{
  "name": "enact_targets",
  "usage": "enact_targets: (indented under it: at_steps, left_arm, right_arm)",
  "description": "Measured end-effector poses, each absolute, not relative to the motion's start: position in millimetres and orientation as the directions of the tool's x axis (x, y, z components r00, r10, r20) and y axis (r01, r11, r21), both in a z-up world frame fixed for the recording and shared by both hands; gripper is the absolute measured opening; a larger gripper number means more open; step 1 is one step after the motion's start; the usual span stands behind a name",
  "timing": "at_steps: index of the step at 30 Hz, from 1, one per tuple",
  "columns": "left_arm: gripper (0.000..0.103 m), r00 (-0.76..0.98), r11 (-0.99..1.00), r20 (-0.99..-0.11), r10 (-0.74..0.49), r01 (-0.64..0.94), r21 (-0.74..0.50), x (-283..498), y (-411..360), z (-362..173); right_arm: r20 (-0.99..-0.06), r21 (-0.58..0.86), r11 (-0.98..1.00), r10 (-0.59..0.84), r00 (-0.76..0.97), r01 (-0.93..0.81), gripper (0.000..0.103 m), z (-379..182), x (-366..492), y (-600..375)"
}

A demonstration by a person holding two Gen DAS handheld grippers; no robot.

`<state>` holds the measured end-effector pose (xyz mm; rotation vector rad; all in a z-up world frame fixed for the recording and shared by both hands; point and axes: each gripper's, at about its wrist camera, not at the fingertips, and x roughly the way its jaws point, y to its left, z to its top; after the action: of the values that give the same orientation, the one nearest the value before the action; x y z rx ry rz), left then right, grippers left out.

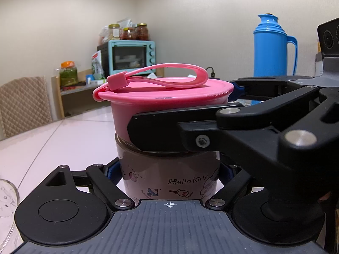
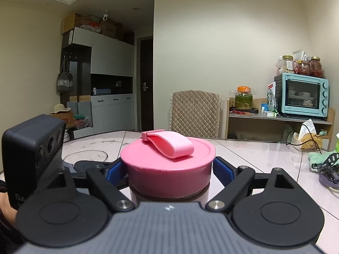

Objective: Unscrew bottle cap and pour
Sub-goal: 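Regrip the pink cap with the right gripper and keep twisting, then twist the pink cap again with the right gripper while the left gripper holds the jar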

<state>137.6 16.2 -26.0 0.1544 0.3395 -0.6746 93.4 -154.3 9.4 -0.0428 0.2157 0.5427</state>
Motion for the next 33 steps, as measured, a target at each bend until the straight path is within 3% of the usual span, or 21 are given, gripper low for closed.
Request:
enact_targets:
  at_steps: [9, 20, 33]
  left_arm:
    - [0.09, 0.728, 0.772, -0.357, -0.585, 0.635, 0.031, 137.5, 16.4, -26.1]
    - [0.09, 0.729, 0.772, -0.357, -0.584, 0.635, 0.032, 137.2, 17.2, -26.4]
    - [0.09, 0.728, 0.772, -0.357, -0.586, 0.635, 0.029, 138.0, 20.0, -26.4]
  right_arm:
    - [-0.227, 0.021, 0.777, 0.617, 0.753, -0.63, 0.085, 11.6, 107.0, -171.4]
    - [-0.223, 0.019, 0.465, 0.865, 0.45, -0.885, 0.085, 13.9, 156.5, -212.7]
    - [-0.238, -0.025, 0.697, 0.692, 0.681, -0.717, 0.091, 26.4, 105.1, -191.4]
